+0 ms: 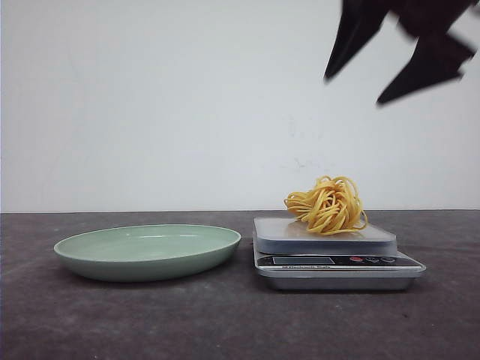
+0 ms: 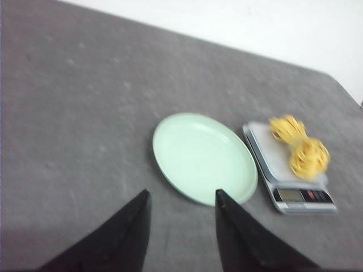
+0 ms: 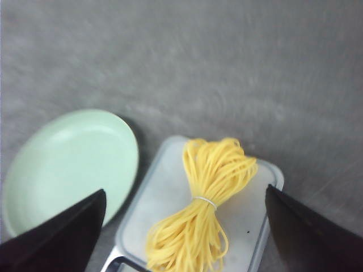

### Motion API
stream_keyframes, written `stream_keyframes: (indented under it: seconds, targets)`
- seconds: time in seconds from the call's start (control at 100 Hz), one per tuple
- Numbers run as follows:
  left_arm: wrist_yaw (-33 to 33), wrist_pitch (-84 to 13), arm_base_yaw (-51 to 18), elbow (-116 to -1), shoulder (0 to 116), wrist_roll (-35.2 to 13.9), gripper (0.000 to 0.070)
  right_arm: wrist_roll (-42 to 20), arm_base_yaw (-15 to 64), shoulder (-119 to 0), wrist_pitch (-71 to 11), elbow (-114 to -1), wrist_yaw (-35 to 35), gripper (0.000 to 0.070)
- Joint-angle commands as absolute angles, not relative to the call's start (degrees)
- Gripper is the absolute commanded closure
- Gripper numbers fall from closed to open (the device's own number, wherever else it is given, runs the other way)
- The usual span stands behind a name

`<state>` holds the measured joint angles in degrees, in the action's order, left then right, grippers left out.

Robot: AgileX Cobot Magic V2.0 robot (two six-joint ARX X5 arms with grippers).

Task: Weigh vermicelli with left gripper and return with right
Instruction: 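Lower the right gripper onto the vermicelli on the scale and grasp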

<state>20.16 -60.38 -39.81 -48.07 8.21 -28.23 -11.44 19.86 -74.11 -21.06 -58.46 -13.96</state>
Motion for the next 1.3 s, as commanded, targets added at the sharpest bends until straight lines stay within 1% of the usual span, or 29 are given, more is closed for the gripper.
stream_keyframes:
  seconds: [0.0, 0.05, 0.21, 0.28, 0.39, 0.48, 0.52, 0.57, 0.61, 0.67, 0.68, 0.69, 0.7, 0.71, 0.76, 0.84, 1.03, 1.15, 1.29]
  targets:
    - [21.4, -59.3, -40.1, -48.8, 8.1, -26.8, 0.0505, -12.7, 21.0, -78.8, -19.7, -60.6, -12.9, 0.014]
    - [21.5, -58.9, -40.1, -48.8, 8.1, -26.2, 0.0505, -13.0, 21.4, -81.5, -19.3, -61.1, -11.9, 0.014]
    - [21.4, -59.1, -40.1, -48.8, 8.1, -26.2, 0.0505, -13.6, 22.9, -89.9, -19.3, -62.9, -10.4, 0.014]
    - [21.3, -59.2, -40.1, -48.8, 8.1, -26.2, 0.0505, -14.2, 23.5, -91.9, -19.3, -63.2, -9.6, 0.0141]
    - [21.0, -59.2, -40.1, -48.8, 8.1, -26.2, 0.0505, -14.6, 24.8, -94.3, -19.8, -63.2, -6.1, 0.0162]
    - [21.0, -59.2, -40.1, -48.8, 8.1, -26.3, 0.0505, -14.8, 25.5, -95.2, -20.7, -63.2, -5.9, 0.0173]
    - [21.0, -59.3, -40.1, -48.8, 8.1, -26.3, 0.0505, -15.1, 25.8, -95.4, -21.1, -63.2, -5.9, 0.019]
    - [21.0, -59.3, -40.1, -48.8, 8.1, -26.3, 0.0505, -15.1, 26.4, -95.6, -21.6, -63.2, -5.8, 0.0255]
    - [21.0, -59.3, -40.1, -48.8, 8.1, -26.3, 0.0505, -15.4, 26.8, -95.6, -22.0, -63.2, -5.6, 0.0329]
    - [21.0, -59.3, -40.1, -48.8, 8.1, -26.3, 0.0505, -15.8, 27.4, -95.6, -22.2, -63.2, -5.3, 0.0469]
    - [21.0, -59.3, -40.1, -48.8, 8.1, -26.3, 0.0505, -15.9, 27.5, -95.6, -22.3, -63.2, -5.1, 0.0509]
    - [21.0, -59.3, -40.1, -48.8, 8.1, -26.3, 0.0505, -15.9, 27.6, -95.6, -22.3, -63.2, -5.0, 0.0524]
    - [21.0, -59.3, -40.1, -48.8, 8.1, -26.3, 0.0505, -16.0, 27.8, -95.6, -22.3, -63.2, -4.7, 0.0565]
    - [21.0, -59.3, -40.1, -48.8, 8.1, -26.3, 0.0505, -16.0, 27.8, -95.6, -22.3, -63.2, -4.6, 0.0579]
    - [21.0, -59.3, -40.1, -48.8, 8.1, -26.3, 0.0505, -16.0, 28.4, -95.6, -22.3, -63.2, -3.3, 0.07]
    - [21.0, -59.6, -40.1, -48.8, 8.1, -26.3, 0.0505, -16.5, 28.8, -95.6, -22.0, -63.2, -1.4, 0.07]
    - [20.9, -60.6, -40.1, -48.8, 8.1, -26.6, 0.0505, -17.2, 28.9, -94.4, -19.6, -63.9, -1.7, 0.07]
    - [21.0, -60.3, -40.1, -48.8, 8.1, -26.6, 0.0505, -18.0, 30.4, -92.6, -18.9, -65.7, -6.1, 0.07]
    - [21.1, -60.2, -40.1, -48.8, 8.1, -26.6, 0.0505, -22.2, 33.3, -92.3, -14.9, -69.5, -14.5, 0.07]
